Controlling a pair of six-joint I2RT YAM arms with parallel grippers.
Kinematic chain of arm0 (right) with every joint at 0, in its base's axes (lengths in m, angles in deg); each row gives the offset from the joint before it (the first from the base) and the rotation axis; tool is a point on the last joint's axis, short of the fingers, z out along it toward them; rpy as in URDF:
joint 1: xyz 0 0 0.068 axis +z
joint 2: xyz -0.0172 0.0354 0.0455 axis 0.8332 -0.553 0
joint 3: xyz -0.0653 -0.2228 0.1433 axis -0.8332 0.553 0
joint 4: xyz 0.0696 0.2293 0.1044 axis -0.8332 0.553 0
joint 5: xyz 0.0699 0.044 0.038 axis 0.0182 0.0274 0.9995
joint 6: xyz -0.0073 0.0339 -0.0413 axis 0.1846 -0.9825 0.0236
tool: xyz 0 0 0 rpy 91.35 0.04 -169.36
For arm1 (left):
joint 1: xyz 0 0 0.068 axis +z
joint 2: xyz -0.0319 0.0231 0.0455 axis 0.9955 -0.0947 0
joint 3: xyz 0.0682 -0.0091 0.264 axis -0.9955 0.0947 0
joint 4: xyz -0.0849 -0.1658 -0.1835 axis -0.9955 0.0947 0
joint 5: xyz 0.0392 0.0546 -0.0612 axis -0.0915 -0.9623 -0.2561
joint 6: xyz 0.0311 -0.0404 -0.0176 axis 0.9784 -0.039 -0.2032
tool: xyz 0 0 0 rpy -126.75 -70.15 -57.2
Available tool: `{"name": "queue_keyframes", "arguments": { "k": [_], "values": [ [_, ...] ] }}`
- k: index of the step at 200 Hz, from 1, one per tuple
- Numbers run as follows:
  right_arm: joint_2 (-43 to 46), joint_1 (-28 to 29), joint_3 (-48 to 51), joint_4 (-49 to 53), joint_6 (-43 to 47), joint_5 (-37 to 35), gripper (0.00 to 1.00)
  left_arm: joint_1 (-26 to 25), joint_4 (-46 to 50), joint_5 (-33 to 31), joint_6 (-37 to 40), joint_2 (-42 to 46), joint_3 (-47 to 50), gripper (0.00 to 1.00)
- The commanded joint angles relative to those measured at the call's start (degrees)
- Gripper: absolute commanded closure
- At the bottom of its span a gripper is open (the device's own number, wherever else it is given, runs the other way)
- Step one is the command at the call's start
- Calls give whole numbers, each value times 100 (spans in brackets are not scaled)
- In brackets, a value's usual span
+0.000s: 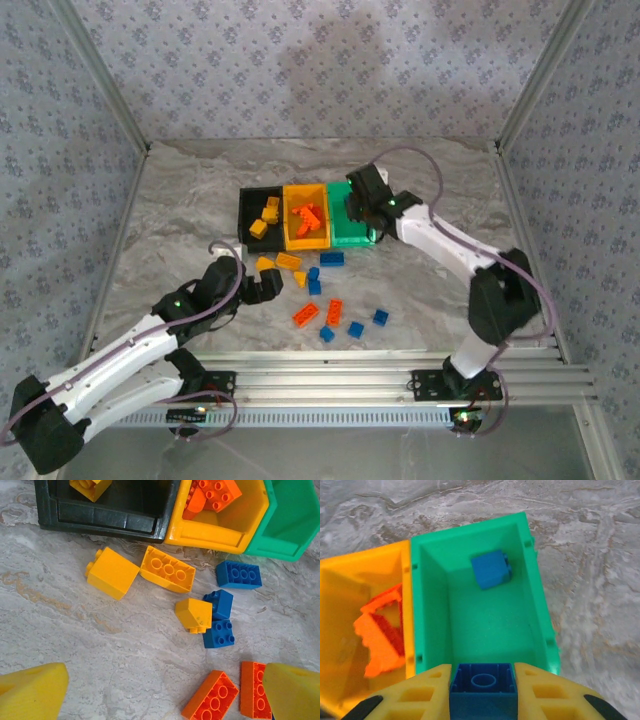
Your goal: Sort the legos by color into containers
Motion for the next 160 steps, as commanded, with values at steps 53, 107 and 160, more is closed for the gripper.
{"name": "queue_keyframes", "arguments": {
  "k": [53, 107, 160],
  "values": [
    [-1002, -331, -925, 127, 11, 462, 35, -32, 159, 310, 93, 74, 29, 1],
    [460, -93, 341, 193, -528, 443, 29, -30, 215, 389, 157, -123, -163, 1],
    [2241, 366, 2728, 604, -1519, 873, 28, -26, 111, 350, 95, -127, -63, 0]
  ]
}}
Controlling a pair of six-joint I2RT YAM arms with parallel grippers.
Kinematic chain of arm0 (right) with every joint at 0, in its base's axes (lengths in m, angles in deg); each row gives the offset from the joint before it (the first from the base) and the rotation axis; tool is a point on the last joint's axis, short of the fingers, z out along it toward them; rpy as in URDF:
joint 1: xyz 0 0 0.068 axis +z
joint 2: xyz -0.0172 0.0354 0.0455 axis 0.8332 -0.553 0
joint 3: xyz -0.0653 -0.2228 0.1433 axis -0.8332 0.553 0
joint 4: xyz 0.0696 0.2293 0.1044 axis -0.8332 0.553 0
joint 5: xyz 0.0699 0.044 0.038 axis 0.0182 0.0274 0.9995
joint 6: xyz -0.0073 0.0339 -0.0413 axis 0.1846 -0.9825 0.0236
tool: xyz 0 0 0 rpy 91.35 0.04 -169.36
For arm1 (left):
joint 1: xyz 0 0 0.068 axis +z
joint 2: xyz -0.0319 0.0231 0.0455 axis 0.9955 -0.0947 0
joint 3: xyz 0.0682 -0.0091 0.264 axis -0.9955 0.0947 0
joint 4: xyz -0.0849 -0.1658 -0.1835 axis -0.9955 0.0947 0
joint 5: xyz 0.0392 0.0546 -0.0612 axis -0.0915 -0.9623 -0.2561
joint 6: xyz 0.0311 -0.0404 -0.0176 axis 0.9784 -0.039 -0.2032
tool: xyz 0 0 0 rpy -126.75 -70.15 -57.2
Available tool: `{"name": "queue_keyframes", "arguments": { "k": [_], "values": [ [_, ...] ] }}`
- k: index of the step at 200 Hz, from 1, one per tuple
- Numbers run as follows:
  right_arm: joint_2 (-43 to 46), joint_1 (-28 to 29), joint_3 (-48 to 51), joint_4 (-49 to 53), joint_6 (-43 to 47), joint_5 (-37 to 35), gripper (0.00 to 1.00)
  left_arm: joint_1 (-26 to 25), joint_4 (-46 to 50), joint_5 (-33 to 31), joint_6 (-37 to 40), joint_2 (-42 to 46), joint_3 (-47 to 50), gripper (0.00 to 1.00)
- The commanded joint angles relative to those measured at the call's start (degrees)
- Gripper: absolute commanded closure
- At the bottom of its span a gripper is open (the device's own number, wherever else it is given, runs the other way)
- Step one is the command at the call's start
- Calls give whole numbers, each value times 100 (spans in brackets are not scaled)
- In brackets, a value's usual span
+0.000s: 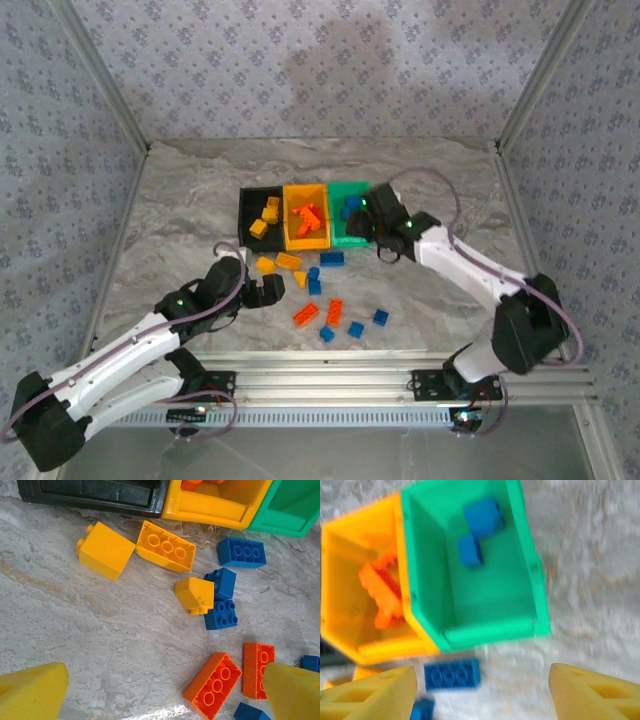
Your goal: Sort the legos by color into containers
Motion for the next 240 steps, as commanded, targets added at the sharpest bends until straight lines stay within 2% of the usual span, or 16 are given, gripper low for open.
{"name": "queue_keyframes", "arguments": {
  "k": [1, 50, 89, 125, 146, 208, 240],
  "values": [
    [525, 168, 905, 477, -669, 288, 28, -29, -15, 15, 22, -5, -76, 1],
    [1050, 714, 1687, 1183, -1050, 417, 28, -25, -224, 11, -21, -7, 166, 1],
    [971, 1070, 2136, 1121, -1353, 491, 30, -27, -304, 8, -21, -6, 267, 0],
    [526, 1378, 2234, 1005, -1509, 518, 31, -31, -362, 5, -62, -11, 351, 0],
    [232, 1456, 2227, 933, -1531, 530, 36, -26, -376, -1, -87, -2, 391, 0],
    [110, 1449, 1958, 1118, -1250, 431, 63, -25, -371, -4, -72, -6, 405, 1],
    [402, 1409, 1465, 1361, -787, 182, 66, -26, -382, -10, -76, -4, 389, 1]
  ]
}}
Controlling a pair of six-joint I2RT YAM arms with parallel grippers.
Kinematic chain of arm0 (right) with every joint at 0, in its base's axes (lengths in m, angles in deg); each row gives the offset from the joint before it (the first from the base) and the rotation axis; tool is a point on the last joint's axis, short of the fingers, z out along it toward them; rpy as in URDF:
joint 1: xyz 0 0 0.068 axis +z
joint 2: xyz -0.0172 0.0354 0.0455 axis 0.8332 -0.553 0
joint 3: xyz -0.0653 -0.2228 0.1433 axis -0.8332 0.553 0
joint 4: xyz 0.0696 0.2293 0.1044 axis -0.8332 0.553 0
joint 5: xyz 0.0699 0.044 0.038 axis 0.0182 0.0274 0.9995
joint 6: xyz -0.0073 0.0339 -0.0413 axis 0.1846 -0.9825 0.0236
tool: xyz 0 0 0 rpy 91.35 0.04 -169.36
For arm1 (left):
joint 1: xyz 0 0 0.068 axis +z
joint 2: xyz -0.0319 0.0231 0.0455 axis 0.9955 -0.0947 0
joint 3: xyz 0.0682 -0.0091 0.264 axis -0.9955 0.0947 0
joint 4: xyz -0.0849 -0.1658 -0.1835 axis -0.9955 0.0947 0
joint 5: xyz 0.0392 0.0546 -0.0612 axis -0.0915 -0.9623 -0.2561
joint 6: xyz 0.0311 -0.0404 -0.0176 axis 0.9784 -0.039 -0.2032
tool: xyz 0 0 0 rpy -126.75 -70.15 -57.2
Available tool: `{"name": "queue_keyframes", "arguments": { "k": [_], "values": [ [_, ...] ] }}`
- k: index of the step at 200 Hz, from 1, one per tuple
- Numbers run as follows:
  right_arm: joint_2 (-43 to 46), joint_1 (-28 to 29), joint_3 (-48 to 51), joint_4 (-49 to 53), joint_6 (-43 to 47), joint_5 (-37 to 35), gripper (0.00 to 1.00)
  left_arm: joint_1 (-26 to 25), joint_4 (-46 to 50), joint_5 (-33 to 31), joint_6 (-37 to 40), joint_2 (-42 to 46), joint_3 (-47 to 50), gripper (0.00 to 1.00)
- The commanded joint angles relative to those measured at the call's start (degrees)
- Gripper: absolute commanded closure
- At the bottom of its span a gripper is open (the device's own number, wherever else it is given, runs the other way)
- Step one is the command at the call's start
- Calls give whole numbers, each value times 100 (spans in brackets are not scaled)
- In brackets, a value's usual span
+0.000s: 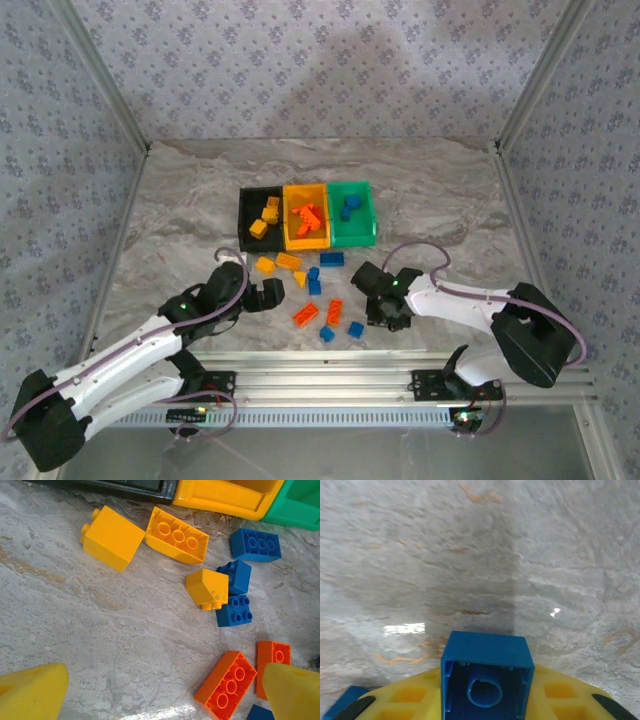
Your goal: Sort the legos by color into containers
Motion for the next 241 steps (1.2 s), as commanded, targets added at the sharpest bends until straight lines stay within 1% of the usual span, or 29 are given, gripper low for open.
{"name": "queue_keyframes", "arguments": {
  "k": [1, 26, 51, 81, 85, 117, 135, 150, 157, 169, 181, 190, 215, 241],
  "values": [
    [213, -27, -518, 230, 405, -248, 66, -25, -49, -10, -23, -3, -1, 1],
    [329, -216, -1190, 282, 915, -566, 66, -28, -30, -18, -4, -2, -52, 1],
    [25, -656, -1912, -102, 1221, -558, 66, -25, 27, -43, -14, -2, -115, 1],
    [-848, -1137, -2766, -745, 1550, -580, 65, -27, 162, -45, -31, -1, -208, 1],
    [-1007, -1201, -3023, -784, 1591, -596, 65, -28, 182, -40, -38, 4, -218, 1],
    [-2216, -1546, -4135, -763, 1841, -820, 65, -26, 309, -11, -40, 29, -266, 0],
    [-2705, -1667, -4568, -704, 1841, -860, 64, -26, 354, -11, -62, 71, -257, 1],
    [-3021, -1747, -4803, -688, 1816, -841, 62, -27, 388, -14, -74, 108, -242, 1],
    [-3111, -1783, -4884, -698, 1788, -825, 59, -27, 398, -24, -89, 113, -239, 0],
    [-3159, -1817, -4971, -771, 1774, -783, 52, -26, 418, -11, -75, 122, -247, 0],
    [-3098, -1823, -4991, -859, 1762, -804, 43, -27, 430, -5, -57, 126, -265, 1],
    [-3003, -1810, -4983, -914, 1767, -836, 39, -33, 443, 4, -40, 127, -291, 0],
    [-2521, -1742, -4730, -1048, 1771, -867, 33, -26, 399, 113, 79, 94, -344, 0],
    [-1705, -1540, -3846, -1407, 1617, -734, 32, -41, 325, 268, 245, -121, -441, 0]
  ]
}}
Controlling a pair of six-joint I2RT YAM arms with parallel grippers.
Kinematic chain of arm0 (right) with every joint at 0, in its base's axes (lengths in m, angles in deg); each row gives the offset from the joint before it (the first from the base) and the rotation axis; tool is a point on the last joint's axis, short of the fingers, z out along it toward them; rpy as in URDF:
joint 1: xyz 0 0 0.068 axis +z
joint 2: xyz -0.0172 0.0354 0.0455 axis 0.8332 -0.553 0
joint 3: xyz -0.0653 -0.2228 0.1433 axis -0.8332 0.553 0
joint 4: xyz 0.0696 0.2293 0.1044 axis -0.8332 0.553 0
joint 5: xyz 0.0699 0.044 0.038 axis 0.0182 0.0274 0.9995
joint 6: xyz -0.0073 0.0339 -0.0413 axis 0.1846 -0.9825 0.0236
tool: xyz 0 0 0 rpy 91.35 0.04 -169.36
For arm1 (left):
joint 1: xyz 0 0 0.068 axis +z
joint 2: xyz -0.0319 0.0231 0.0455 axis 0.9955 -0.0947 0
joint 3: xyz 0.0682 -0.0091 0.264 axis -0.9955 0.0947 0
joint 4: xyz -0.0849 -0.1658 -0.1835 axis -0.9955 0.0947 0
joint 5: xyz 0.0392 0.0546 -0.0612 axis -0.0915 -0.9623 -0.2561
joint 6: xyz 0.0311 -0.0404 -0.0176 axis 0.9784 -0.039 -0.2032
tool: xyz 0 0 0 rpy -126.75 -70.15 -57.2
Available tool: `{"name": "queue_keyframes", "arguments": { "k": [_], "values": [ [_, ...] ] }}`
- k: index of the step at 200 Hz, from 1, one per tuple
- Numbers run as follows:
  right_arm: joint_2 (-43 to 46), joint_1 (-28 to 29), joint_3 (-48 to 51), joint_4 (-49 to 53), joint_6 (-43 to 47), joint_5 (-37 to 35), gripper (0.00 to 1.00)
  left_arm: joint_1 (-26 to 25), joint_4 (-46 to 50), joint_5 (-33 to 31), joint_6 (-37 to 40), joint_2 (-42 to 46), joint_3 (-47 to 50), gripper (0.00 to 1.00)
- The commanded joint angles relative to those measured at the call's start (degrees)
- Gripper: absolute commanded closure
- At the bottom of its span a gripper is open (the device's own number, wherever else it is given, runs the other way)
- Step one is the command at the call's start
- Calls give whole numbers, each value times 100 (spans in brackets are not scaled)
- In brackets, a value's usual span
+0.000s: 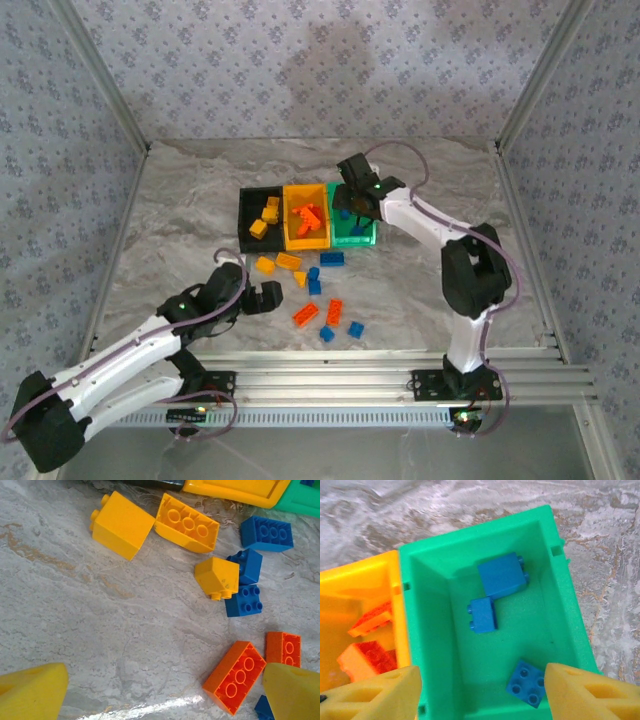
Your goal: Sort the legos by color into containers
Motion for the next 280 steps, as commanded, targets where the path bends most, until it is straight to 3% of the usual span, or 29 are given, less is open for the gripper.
{"name": "queue_keyframes", "arguments": {
  "k": [1, 54, 98, 126, 199, 280],
  "values": [
    [928, 208, 621, -304, -116, -22, 32, -41, -13, 209, 214, -162, -361, 0],
    [2506, 720, 2685, -863, -521, -144, 31, -749, -193, 61, 704, -1646, -913, 6],
    [3243, 767, 3445, -923, -788, -230, 30, -1652, 352, -667, 1257, -3391, -1875, 15],
    [3456, 702, 3567, -821, -826, -335, 30, -2002, 641, -1025, 1354, -3942, -2210, 17],
    [3714, 586, 3687, -771, -871, -398, 29, -2046, 549, -747, 1346, -4533, -2250, 26],
    [3944, 486, 3781, -755, -922, -487, 29, -1975, 391, -187, 1396, -4677, -2198, 57]
  ]
}}
